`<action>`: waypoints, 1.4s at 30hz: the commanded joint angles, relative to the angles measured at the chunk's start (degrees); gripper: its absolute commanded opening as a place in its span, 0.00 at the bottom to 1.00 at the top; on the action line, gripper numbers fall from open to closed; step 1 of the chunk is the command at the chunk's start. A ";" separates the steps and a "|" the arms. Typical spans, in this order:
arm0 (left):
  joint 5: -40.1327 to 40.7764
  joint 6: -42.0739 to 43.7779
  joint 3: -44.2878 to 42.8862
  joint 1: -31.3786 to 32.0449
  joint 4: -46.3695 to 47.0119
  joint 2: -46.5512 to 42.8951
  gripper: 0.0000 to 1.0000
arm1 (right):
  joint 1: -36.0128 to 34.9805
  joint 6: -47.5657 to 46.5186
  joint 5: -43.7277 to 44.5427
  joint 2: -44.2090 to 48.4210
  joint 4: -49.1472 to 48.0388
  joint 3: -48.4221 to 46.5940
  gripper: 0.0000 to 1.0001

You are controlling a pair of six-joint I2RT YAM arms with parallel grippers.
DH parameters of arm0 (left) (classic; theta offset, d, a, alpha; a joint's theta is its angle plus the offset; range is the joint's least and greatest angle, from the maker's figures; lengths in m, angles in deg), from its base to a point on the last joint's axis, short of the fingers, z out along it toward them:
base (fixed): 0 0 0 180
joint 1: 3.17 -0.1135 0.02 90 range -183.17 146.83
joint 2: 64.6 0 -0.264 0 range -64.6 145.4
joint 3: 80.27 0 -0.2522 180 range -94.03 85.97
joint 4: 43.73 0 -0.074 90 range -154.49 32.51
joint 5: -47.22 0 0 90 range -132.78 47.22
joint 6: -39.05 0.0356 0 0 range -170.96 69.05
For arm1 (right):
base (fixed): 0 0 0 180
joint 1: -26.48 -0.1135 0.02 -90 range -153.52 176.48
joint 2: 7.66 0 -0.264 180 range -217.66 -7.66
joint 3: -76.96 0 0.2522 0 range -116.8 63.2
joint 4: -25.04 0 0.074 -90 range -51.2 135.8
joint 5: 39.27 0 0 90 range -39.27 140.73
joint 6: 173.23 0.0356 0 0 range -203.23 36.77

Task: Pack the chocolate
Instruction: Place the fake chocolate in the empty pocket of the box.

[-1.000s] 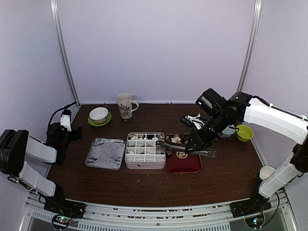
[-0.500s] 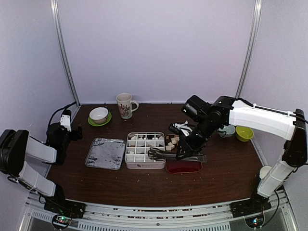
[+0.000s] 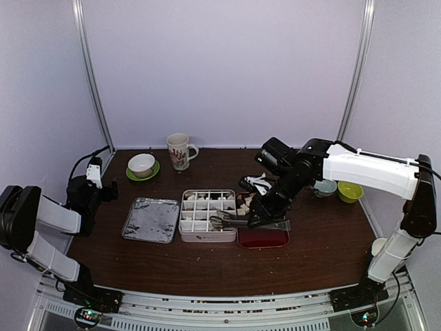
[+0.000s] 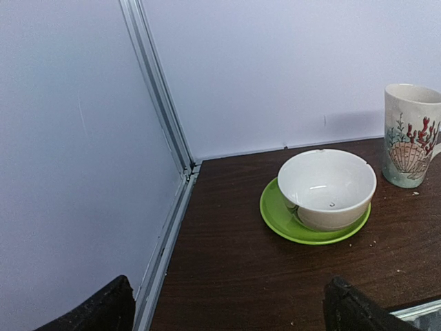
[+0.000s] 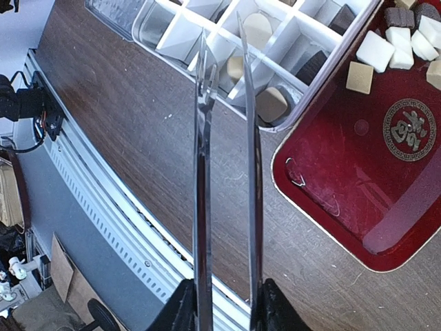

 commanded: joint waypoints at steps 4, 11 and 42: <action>0.13 -0.55 -1.14 -0.41 1.82 0.31 0.98 | -0.28 -0.04 2.42 0.05 0.15 -2.89 0.34; 0.15 -0.57 -1.14 -0.46 1.82 0.31 0.98 | -0.20 0.55 6.96 1.55 0.17 -3.97 0.34; 0.15 -0.53 -1.14 -0.41 1.77 0.31 0.98 | 5.57 9.42 18.18 13.47 1.25 5.36 0.33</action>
